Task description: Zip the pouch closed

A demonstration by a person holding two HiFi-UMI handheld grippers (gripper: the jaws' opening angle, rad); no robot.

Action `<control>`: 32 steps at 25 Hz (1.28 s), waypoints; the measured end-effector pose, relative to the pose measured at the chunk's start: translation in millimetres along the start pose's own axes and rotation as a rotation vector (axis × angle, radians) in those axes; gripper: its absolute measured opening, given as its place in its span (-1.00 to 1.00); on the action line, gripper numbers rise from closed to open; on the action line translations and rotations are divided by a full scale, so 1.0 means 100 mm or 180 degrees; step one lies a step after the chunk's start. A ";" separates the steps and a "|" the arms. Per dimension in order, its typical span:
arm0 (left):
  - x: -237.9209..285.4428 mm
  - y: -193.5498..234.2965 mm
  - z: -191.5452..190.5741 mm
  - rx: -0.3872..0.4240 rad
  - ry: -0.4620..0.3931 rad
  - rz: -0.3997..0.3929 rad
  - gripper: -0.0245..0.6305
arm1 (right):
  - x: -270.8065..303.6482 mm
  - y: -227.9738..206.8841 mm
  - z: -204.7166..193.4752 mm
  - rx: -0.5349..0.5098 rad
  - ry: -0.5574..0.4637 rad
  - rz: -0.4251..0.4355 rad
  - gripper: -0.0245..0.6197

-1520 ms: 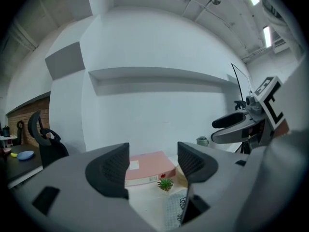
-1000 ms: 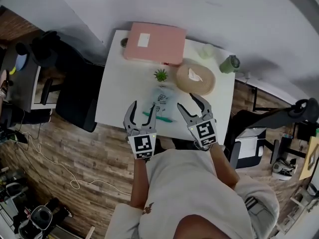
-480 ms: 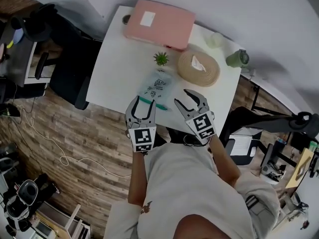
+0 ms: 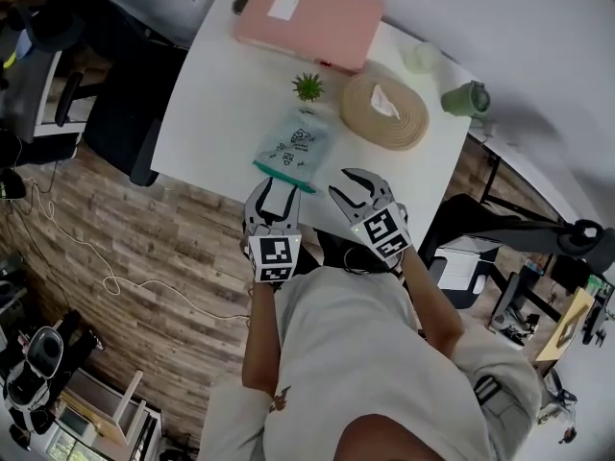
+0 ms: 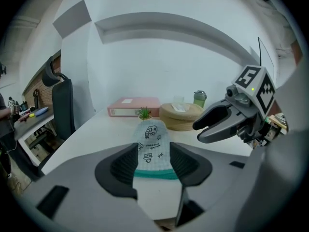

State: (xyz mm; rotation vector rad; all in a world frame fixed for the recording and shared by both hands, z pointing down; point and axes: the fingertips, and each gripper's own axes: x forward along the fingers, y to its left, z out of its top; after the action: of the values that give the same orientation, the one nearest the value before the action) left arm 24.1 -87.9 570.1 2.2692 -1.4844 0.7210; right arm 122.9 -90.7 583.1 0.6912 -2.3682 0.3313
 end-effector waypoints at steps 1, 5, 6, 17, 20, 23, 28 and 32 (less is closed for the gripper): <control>0.01 -0.04 -0.06 -0.0003 0.0039 -0.0018 -0.32 | 0.02 0.03 -0.05 -0.0019 0.0033 0.0049 -0.40; 0.07 -0.16 -0.27 0.0030 0.0181 -0.0110 -0.33 | 0.12 0.14 -0.23 -0.0153 0.0188 0.0198 -0.45; 0.08 -0.19 -0.32 0.0039 0.0212 -0.0135 -0.33 | 0.14 0.15 -0.27 -0.0221 0.0244 0.0212 -0.45; 0.21 -0.49 -0.79 0.0101 0.0523 -0.0405 -0.39 | 0.38 0.39 -0.65 -0.0453 0.0536 0.0575 -0.58; 0.24 -0.55 -0.85 0.0143 0.0567 -0.0478 -0.41 | 0.44 0.44 -0.71 -0.0504 0.0589 0.0661 -0.63; 0.26 -0.61 -0.88 0.0197 0.0587 -0.0549 -0.43 | 0.48 0.49 -0.75 -0.0542 0.0615 0.0728 -0.72; 0.29 -0.69 -0.90 0.0287 0.0598 -0.0657 -0.46 | 0.48 0.56 -0.74 -0.0488 0.0566 0.0807 -0.90; 0.29 -0.76 -0.92 0.0412 0.0606 -0.0763 -0.46 | 0.47 0.63 -0.72 -0.0490 0.0506 0.0893 -0.91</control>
State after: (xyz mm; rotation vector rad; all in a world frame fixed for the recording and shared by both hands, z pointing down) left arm 82.4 -30.5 661.9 2.3440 -1.0863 0.9514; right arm 94.1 -28.7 665.0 0.2507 -2.3084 0.3066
